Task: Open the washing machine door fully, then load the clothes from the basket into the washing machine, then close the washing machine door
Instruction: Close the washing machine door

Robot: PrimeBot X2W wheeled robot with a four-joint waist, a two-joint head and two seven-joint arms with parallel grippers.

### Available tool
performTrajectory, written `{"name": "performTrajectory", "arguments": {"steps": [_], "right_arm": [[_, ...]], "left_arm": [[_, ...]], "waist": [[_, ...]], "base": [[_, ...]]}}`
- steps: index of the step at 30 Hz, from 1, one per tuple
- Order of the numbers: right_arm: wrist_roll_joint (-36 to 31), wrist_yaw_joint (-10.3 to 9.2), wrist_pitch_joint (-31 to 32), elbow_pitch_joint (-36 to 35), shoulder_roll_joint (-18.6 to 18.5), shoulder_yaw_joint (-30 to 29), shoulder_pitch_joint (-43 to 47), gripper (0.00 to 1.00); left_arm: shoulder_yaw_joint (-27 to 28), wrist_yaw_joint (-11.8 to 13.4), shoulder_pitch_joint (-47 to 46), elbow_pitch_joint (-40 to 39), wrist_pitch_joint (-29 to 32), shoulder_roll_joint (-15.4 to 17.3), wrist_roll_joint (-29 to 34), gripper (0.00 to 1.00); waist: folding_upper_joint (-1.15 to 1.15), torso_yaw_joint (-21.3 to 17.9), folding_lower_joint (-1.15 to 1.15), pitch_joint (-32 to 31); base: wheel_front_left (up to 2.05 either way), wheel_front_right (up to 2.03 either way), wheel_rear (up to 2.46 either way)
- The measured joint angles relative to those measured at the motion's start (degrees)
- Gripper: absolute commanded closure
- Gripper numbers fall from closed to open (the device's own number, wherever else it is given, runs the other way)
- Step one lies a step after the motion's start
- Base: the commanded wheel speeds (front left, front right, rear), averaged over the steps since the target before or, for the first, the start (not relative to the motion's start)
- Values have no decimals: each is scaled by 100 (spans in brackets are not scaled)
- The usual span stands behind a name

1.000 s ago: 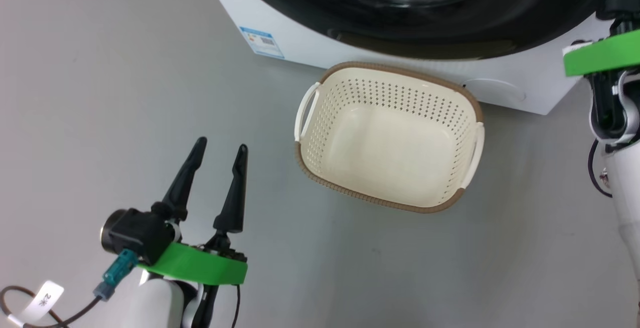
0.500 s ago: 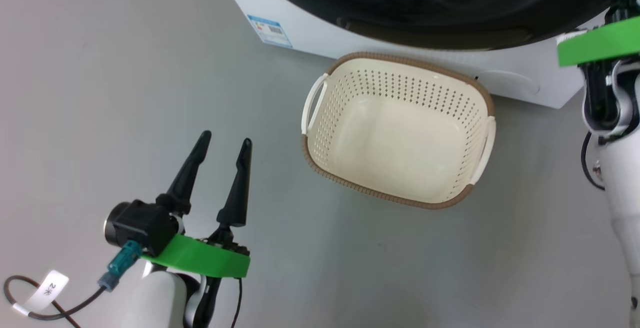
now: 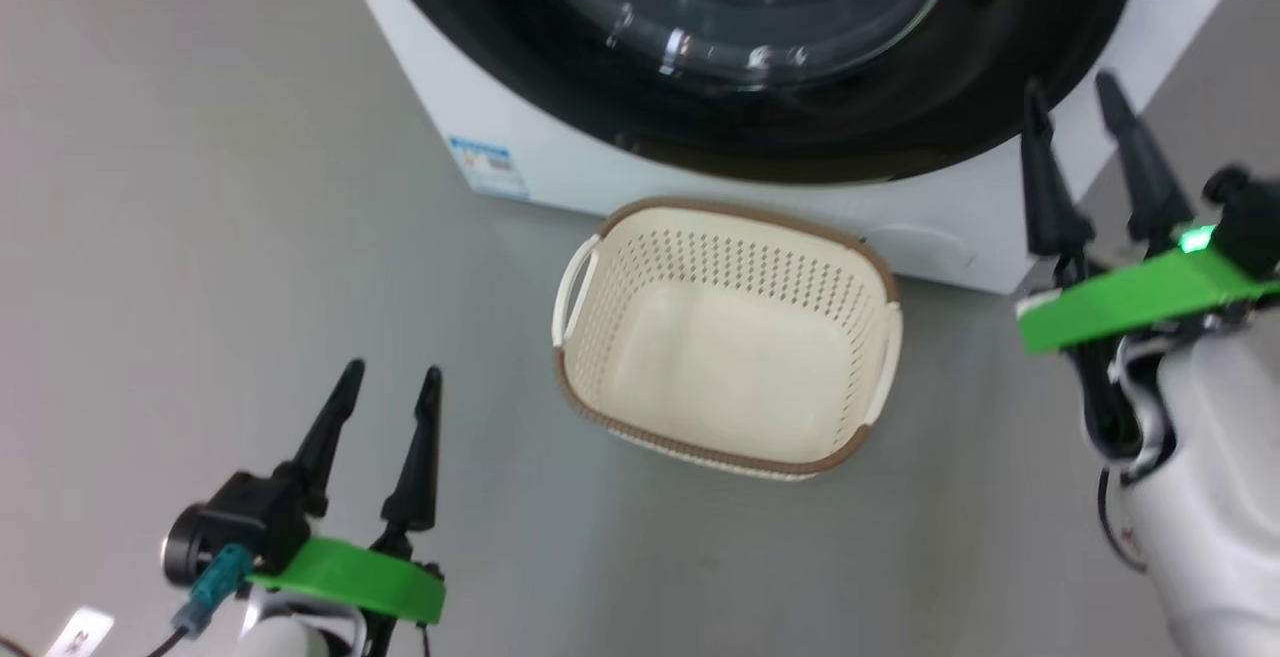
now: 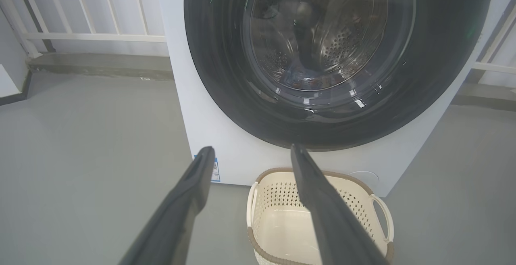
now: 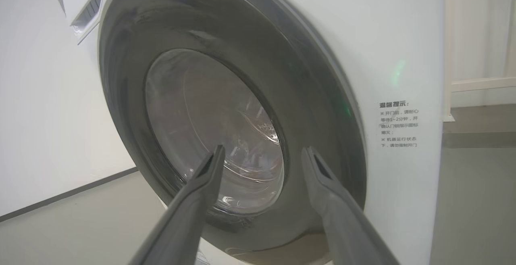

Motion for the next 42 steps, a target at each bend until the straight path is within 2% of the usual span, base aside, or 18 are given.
{"name": "performTrajectory", "arguments": {"steps": [11, 19, 32, 42], "right_arm": [[25, 0, 1, -96, 135, -90, 1135, 0], [24, 0, 2, -142, 177, -100, 1631, 0], [-2, 0, 15, -174, 194, -148, 1984, 0], [-21, 0, 16, -232, 129, -218, 2233, 0]], "left_arm": [[146, 0, 449, 74, 0, 283, -1, 0], [282, 0, 712, 85, 0, 407, -1, 0], [612, 0, 936, 107, 0, 586, -26, 0], [643, 0, 986, 334, 1, 628, -36, 0]], "waist": [[0, -536, 0, -689], [0, -942, 0, -1009], [0, -1687, 0, -1351], [0, -2092, 0, -1463]], "base": [[0, 0, 0], [0, 0, 0], [0, 0, 0], [0, 0, 0]]}}
